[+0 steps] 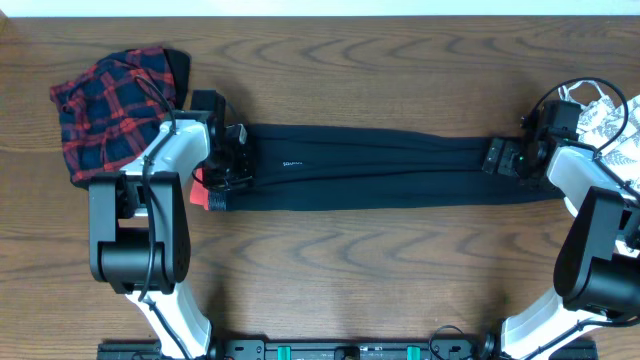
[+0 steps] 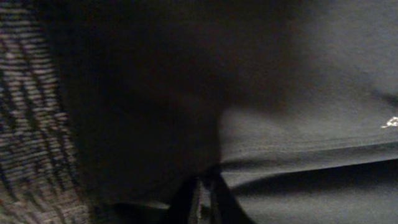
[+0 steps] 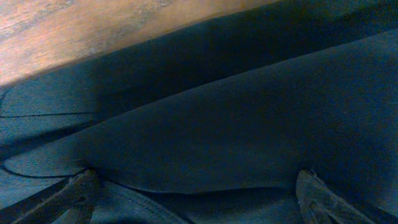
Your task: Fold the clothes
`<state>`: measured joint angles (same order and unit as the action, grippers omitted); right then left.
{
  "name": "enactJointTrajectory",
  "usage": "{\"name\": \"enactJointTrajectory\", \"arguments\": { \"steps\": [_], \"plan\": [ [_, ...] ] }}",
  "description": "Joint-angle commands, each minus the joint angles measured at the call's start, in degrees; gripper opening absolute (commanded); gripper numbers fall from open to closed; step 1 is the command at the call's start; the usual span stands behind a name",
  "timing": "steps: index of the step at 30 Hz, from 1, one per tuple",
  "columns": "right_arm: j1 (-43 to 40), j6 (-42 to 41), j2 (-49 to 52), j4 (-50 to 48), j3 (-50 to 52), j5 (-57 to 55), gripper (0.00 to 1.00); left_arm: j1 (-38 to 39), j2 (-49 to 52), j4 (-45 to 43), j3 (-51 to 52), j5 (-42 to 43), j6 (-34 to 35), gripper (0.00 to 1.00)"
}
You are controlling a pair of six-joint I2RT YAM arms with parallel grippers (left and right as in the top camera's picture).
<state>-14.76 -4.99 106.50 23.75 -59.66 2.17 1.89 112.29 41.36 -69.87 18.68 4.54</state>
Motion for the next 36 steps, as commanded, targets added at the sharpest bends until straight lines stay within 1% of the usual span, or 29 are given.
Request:
{"name": "enactJointTrajectory", "arguments": {
  "steps": [1, 3, 4, 9, 12, 15, 17, 18, 19, 20, 21, 22, 24, 25, 27, 28, 30, 33, 36],
  "plan": [
    [-1.4, -3.1, 0.3, 2.8, 2.6, 5.7, 0.99, 0.0, -2.2, -2.0, 2.1, -5.6, -1.1, 0.15],
    [-1.1, -2.5, -3.1, 2.6, 1.7, 7.6, 0.99, 0.0, -4.6, -4.0, 2.1, -5.6, -1.1, 0.27],
    [-0.8, -1.1, -4.9, 2.3, 1.4, 8.9, 0.99, 0.0, -5.5, -4.7, 2.1, -5.6, -1.1, 0.29],
    [2.4, 3.5, -13.8, 2.4, 0.0, 9.4, 0.99, 0.0, -9.9, -6.8, 1.6, -5.7, -3.5, 0.3],
    [5.6, 3.9, -19.8, 3.8, -1.3, 10.0, 0.99, 0.0, -13.8, -6.8, 1.1, -5.8, -4.7, 0.33],
    [9.4, 8.2, -25.0, 5.8, -2.5, 17.6, 0.99, 0.0, -19.0, -6.7, 1.0, -5.8, -4.8, 0.38],
    [11.5, 9.2, -28.0, 4.8, -2.5, 24.9, 0.99, 0.0, -22.9, -6.4, 1.0, -5.8, -4.7, 0.46],
    [12.7, 9.4, -28.9, 3.2, -2.5, 27.3, 0.96, 0.0, -24.4, -6.2, 1.0, -5.8, -4.7, 0.47],
    [13.9, 9.4, -29.4, 2.1, -2.5, 27.6, 0.82, 0.0, -26.0, -5.8, 1.0, -5.8, -4.7, 0.48],
    [15.2, 9.4, -29.7, 1.4, -2.5, 26.0, 0.54, 0.0, -27.1, -5.4, 1.0, -5.8, -4.7, 0.49],
    [16.7, 8.8, -29.6, 1.4, -2.5, 23.3, 0.33, 0.0, -28.0, -4.9, 1.0, -5.8, -4.7, 0.49],
    [18.1, 7.7, -29.1, 1.6, -2.5, 20.4, 0.23, 0.0, -28.9, -4.2, 1.0, -5.8, -4.7, 0.49],
    [20.8, 7.2, -27.6, 2.1, -2.5, 17.4, 0.09, 0.0, -29.5, -2.7, 1.0, -5.7, -4.7, 0.48],
    [22.1, 7.3, -26.4, 2.2, -2.5, 16.5, 0.05, 0.0, -29.6, -1.9, 1.0, -5.7, -4.6, 0.48],
    [25.2, 8.9, -23.3, 2.2, -2.5, 16.2, 0.04, 0.0, -29.6, -0.2, 1.0, -5.6, -4.4, 0.49],
    [26.6, 10.0, -21.7, 2.2, -2.5, 16.1, 0.09, 0.0, -29.6, 0.3, 1.0, -5.6, -4.4, 0.48],
    [29.6, 13.0, -18.0, 1.7, -2.5, 15.1, 0.4, 0.0, -29.6, 1.1, 1.0, -5.6, -4.4, 0.48],
    [32.9, 16.5, -12.5, 1.2, -2.5, 11.2, 0.42, 0.0, -29.6, 1.4, 1.0, -5.6, -4.4, 0.48],
    [34.7, 18.9, -7.6, 1.1, -2.5, 10.7, 0.39, 0.0, -29.6, 1.7, 1.0, -5.6, -4.4, 0.48]
  ]
}}
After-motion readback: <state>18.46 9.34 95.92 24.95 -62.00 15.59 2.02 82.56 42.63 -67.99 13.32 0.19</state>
